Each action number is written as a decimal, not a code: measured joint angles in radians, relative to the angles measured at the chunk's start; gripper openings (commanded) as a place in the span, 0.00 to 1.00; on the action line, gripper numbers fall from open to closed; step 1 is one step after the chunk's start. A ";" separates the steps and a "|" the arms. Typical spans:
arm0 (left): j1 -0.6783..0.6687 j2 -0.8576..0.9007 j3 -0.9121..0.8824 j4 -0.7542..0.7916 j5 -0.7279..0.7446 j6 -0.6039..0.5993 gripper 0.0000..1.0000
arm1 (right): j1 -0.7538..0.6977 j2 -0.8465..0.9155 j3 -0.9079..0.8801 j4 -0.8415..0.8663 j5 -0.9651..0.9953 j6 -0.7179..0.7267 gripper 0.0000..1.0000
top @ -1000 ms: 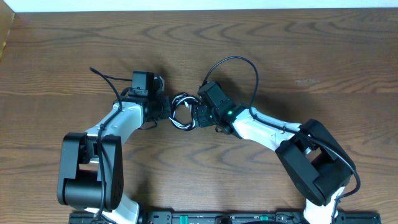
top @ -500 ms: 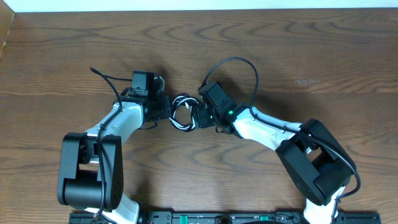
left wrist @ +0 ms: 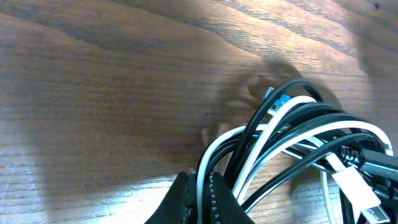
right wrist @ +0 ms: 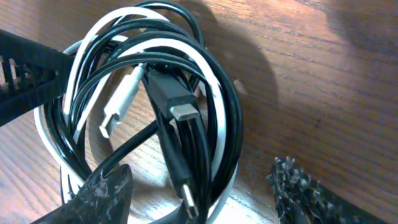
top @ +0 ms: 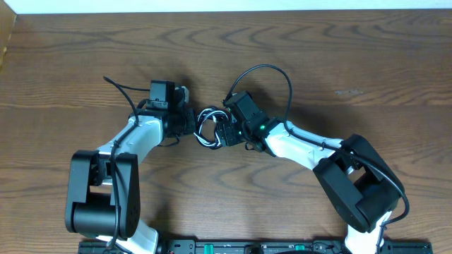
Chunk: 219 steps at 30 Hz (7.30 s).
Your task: Untangle cables
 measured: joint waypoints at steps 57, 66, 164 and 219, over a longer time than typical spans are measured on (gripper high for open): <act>0.000 0.000 0.000 0.016 0.102 0.042 0.08 | 0.008 0.016 0.000 0.006 0.124 0.007 0.23; 0.000 0.000 0.000 0.017 0.105 0.050 0.08 | 0.008 0.016 0.000 -0.002 0.135 0.013 0.25; -0.167 0.024 0.055 -0.197 -0.396 -0.181 0.51 | -0.003 0.007 0.134 -0.367 0.128 0.014 0.30; -0.013 0.085 0.205 -0.257 -0.076 -0.112 0.53 | -0.062 0.279 0.652 -0.977 0.082 -0.183 0.49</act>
